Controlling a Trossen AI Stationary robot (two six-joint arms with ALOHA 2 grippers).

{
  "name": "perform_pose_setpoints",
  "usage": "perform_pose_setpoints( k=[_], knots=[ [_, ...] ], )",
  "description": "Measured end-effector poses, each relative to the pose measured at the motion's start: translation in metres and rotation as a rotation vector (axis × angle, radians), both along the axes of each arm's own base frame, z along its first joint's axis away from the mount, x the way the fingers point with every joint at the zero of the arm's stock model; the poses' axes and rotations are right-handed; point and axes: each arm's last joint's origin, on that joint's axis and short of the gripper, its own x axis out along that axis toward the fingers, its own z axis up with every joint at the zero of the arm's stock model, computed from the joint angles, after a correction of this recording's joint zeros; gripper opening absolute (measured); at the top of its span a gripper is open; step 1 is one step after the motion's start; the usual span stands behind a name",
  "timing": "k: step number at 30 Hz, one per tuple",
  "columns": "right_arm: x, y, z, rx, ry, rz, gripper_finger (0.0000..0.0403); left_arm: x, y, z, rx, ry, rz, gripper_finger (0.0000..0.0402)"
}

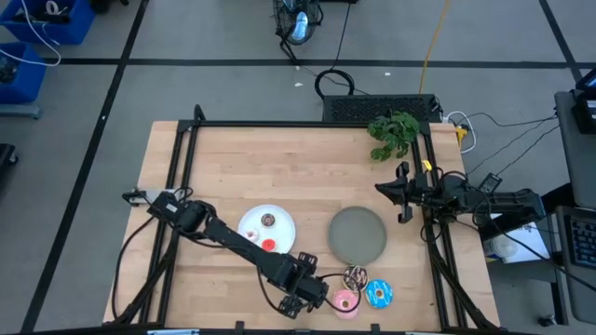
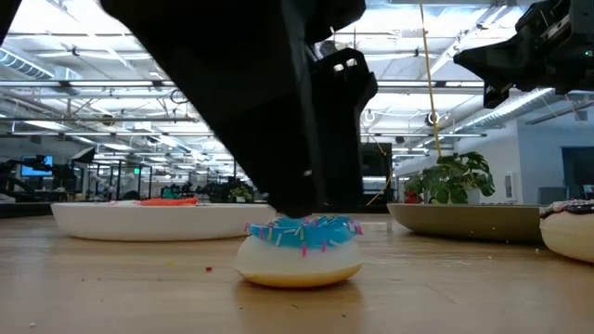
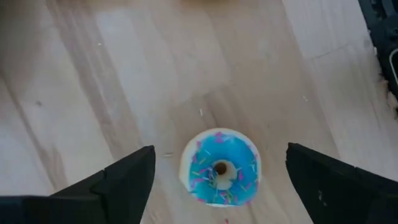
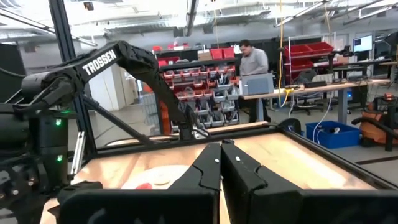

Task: Pick & Place donuts
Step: Put the small blue donut on the white plate

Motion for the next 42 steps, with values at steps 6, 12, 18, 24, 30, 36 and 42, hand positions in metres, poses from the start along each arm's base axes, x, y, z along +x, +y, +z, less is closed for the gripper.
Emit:
perform_pose_setpoints(
  k=[6, 12, 18, 24, 30, 36, 42],
  knots=[
    [0.0, 0.0, 0.0, 0.0, 0.0, 0.0, 0.0, 0.001, 0.0, -0.013, 0.0, 0.039, -0.003, 0.035],
    [0.001, 0.0, 0.0, 0.0, 0.002, 0.0, 0.0, 0.004, -0.001, -0.026, -0.007, 0.058, -0.009, 0.0349],
    [0.001, 0.0, 0.0, 0.0, 0.002, 0.0, 0.0, 0.004, 0.0, -0.027, -0.005, 0.065, -0.008, 0.0349],
    [0.001, 0.0, 0.0, 0.0, 0.002, 0.0, 0.0, 0.003, 0.001, -0.027, -0.003, 0.081, -0.009, 0.0322],
    [0.001, 0.0, 0.0, 0.0, 0.002, 0.0, 0.0, 0.002, 0.002, -0.028, 0.003, 0.097, -0.008, 0.0248],
    [0.001, 0.0, 0.0, 0.0, 0.002, 0.0, 0.0, 0.003, 0.004, -0.028, -0.001, 0.101, -0.003, 0.0175],
    [0.001, 0.0, 0.0, 0.0, 0.002, 0.0, 0.0, 0.007, 0.008, -0.02, -0.01, 0.114, 0.005, 0.011]
  ],
)
